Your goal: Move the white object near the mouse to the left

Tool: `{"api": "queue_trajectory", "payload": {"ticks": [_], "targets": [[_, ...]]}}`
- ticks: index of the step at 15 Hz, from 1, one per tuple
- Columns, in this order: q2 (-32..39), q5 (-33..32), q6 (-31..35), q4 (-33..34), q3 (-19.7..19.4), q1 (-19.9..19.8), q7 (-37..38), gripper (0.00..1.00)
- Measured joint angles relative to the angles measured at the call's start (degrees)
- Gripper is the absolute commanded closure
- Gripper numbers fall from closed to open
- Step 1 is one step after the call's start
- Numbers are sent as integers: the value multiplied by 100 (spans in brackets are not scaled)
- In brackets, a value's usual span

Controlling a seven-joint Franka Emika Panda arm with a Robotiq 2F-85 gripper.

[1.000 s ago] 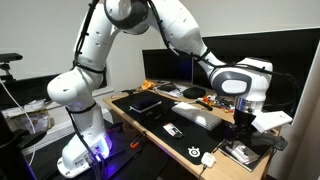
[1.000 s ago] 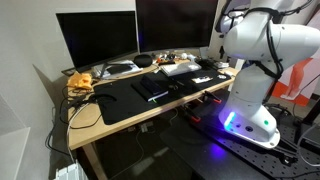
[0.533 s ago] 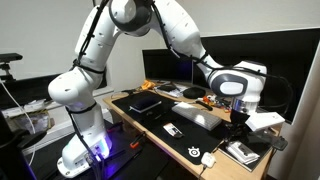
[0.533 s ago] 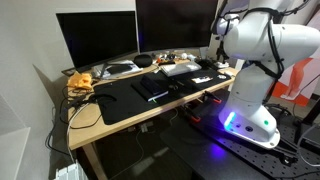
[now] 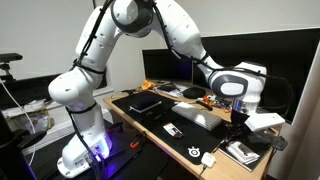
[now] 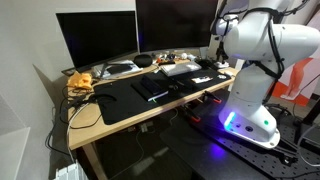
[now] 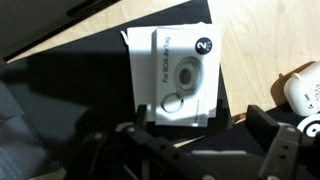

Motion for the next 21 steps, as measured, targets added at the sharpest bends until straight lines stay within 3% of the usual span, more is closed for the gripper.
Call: {"api": "queue_trajectory", "payload": {"ticks": [6, 7, 8, 14, 21], "targets": [[179, -1, 0, 210, -19, -1, 246, 0], [211, -8, 0, 236, -22, -1, 302, 6], [243, -14, 0, 259, -23, -1, 332, 26], [342, -45, 1, 358, -26, -7, 411, 71], [212, -45, 0, 413, -26, -88, 381, 73]]}}
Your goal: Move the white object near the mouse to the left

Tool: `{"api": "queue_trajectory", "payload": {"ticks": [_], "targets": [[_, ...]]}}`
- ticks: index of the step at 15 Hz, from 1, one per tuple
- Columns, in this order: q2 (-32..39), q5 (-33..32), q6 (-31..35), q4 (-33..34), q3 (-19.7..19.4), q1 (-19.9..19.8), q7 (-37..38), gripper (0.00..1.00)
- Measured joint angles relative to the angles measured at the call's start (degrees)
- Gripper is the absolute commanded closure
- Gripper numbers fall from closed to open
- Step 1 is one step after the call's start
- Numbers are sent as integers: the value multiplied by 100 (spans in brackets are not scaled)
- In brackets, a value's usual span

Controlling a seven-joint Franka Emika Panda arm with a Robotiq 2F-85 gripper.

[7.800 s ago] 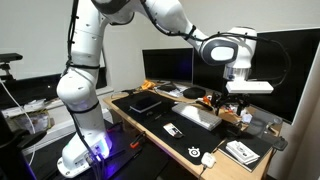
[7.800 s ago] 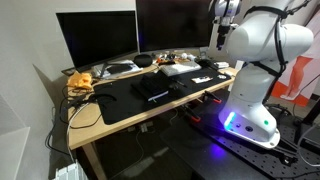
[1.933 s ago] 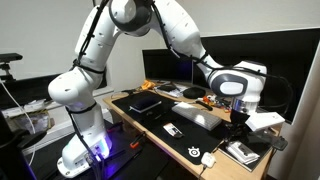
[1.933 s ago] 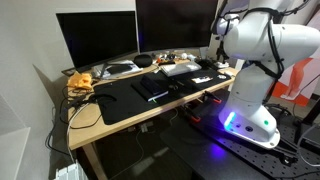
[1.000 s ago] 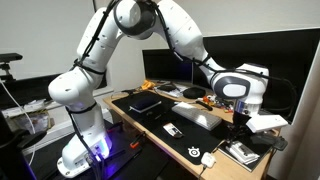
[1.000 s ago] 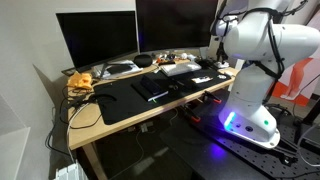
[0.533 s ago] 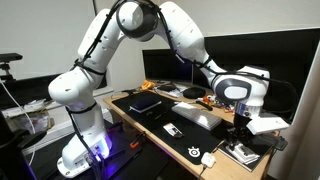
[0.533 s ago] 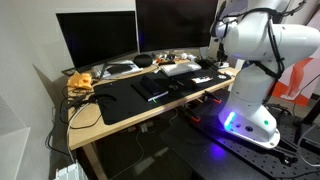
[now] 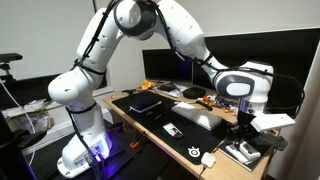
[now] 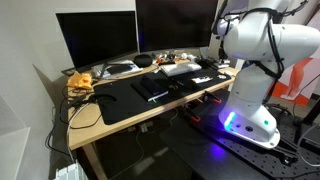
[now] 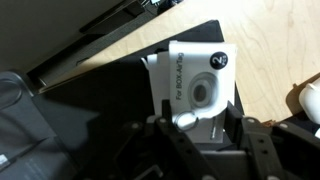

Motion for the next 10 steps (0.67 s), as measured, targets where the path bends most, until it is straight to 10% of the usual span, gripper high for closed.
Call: {"api": "queue_trajectory", "payload": {"ticks": [10], "targets": [[-1388, 73, -1, -1083, 9, -132, -1065, 73]]}}
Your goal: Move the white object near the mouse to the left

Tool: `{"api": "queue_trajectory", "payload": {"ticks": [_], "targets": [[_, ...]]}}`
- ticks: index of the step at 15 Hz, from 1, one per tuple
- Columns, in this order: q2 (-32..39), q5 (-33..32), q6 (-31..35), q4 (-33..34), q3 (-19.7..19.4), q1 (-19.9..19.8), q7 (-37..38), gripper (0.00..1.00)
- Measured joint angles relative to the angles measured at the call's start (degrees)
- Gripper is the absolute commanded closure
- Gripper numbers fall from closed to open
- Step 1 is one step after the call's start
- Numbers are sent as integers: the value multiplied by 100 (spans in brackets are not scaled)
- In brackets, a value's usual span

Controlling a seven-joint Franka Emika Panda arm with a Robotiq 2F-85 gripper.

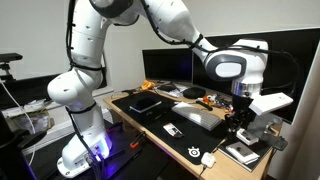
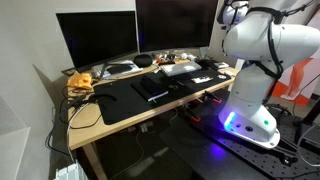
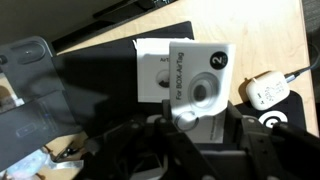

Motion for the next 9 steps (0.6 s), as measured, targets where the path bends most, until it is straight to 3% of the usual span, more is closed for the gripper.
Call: {"api": "queue_trajectory", "payload": {"ticks": [7, 8, 9], "targets": [[-897, 240, 6, -1116, -71, 45, -852, 73], [-1005, 282, 7, -1260, -119, 85, -896, 48], [-1041, 289, 6, -1311, -171, 123, -912, 48]]}}
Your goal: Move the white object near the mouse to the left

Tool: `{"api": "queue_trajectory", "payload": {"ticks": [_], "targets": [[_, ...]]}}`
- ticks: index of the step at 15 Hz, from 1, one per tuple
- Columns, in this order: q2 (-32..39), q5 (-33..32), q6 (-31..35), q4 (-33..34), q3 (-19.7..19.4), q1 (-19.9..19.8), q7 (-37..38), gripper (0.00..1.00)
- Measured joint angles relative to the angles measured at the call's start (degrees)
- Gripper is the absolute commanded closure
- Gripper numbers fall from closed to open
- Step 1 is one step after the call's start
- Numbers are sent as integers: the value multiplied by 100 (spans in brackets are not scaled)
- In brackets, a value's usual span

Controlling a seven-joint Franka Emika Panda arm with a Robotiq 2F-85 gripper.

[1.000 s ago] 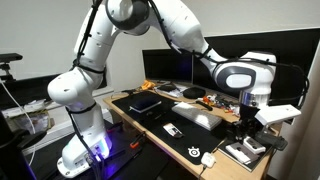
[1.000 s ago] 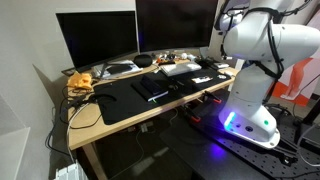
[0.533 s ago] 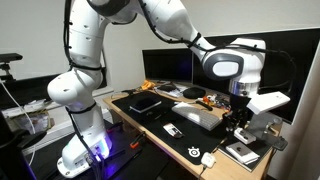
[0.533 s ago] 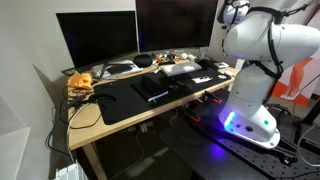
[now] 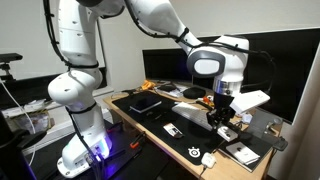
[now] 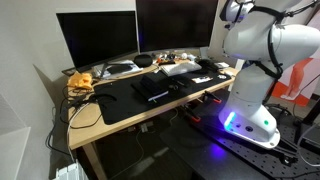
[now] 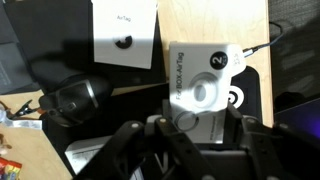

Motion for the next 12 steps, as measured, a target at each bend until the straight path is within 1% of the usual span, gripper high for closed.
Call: {"api": "queue_trajectory", "payload": {"ticks": [3, 7, 8, 12], "targets": [[43, 0, 0, 19, -85, 105, 0, 48], [70, 0, 0, 30, -93, 107, 0, 48], [70, 0, 0, 31, -93, 107, 0, 73], [74, 0, 0, 0, -179, 218, -2, 73]]}}
